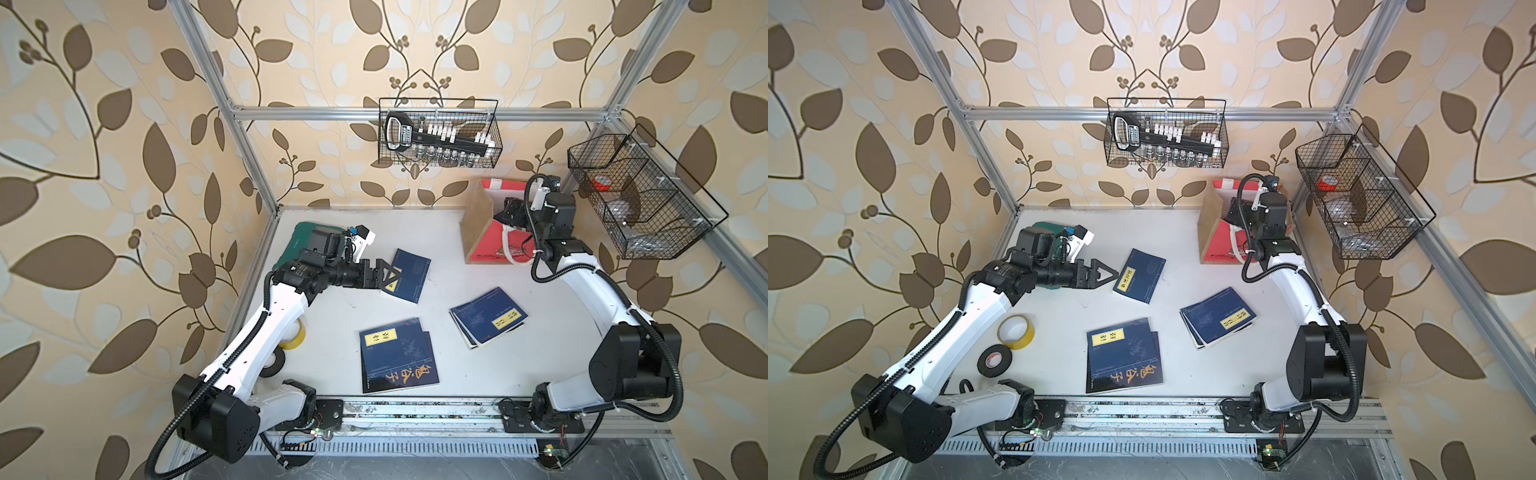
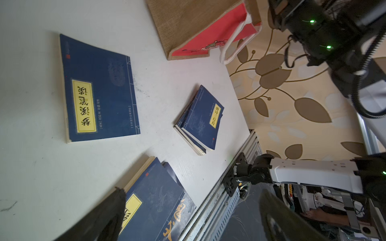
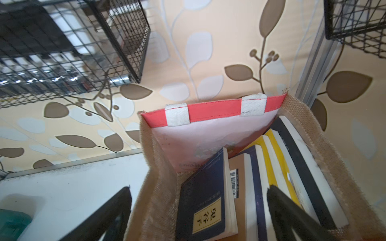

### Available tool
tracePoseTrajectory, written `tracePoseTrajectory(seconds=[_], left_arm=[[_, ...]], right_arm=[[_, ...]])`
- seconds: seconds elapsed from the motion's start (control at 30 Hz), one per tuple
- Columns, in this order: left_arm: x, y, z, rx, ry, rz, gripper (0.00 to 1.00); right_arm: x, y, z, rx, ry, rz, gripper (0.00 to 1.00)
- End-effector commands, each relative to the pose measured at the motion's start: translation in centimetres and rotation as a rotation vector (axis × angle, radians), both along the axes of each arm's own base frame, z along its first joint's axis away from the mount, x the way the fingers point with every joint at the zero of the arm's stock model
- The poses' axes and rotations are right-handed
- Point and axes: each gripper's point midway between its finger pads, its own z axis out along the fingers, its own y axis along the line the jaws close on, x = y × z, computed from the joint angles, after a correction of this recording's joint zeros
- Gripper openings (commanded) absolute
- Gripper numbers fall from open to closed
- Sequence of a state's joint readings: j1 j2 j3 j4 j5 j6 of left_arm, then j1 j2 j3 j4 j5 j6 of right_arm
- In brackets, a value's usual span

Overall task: Put the books into the canvas bag
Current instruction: Place the book in the canvas bag, then adjust the books at the center of the board.

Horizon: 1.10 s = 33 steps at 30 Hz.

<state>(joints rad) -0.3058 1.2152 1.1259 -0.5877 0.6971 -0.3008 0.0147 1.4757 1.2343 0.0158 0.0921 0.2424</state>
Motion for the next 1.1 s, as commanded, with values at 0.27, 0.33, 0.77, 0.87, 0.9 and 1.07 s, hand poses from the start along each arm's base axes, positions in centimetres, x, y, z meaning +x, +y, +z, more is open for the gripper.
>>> tracePoseTrajectory(seconds=[0.27,0.33,0.77,0.87,0.9,1.07], left_arm=[[3.1,1.9,-3.1,0.054,0.055,0.209,0.99],[3.3,1.8,-3.9,0.040,0.064,0.223,0.99],[4.5,2.8,-6.3,0.088,0.111,0.316,0.97],[4.4,2.9,-6.5,0.081,0.114,0.330,0.96],[4.4,3.0,-6.6,0.083,0.115,0.333,0.96],[4.0,3.5,-6.7,0.102,0.096,0.340,0.96]], right_arm=[[-4.8,6.5,1.4,0.023,0.021,0.132,0.98],[-6.3,7.9,1.1,0.029,0.034,0.152,0.98],[-16.0,15.1,-11.4,0.067,0.349,0.244,0.98],[-17.4,14.6,-15.0,0.090,0.477,0.195,0.98],[-18.0,14.1,-16.0,0.090,0.515,0.165,0.98],[-20.5,11.0,-19.5,0.094,0.655,0.011,0.98]])
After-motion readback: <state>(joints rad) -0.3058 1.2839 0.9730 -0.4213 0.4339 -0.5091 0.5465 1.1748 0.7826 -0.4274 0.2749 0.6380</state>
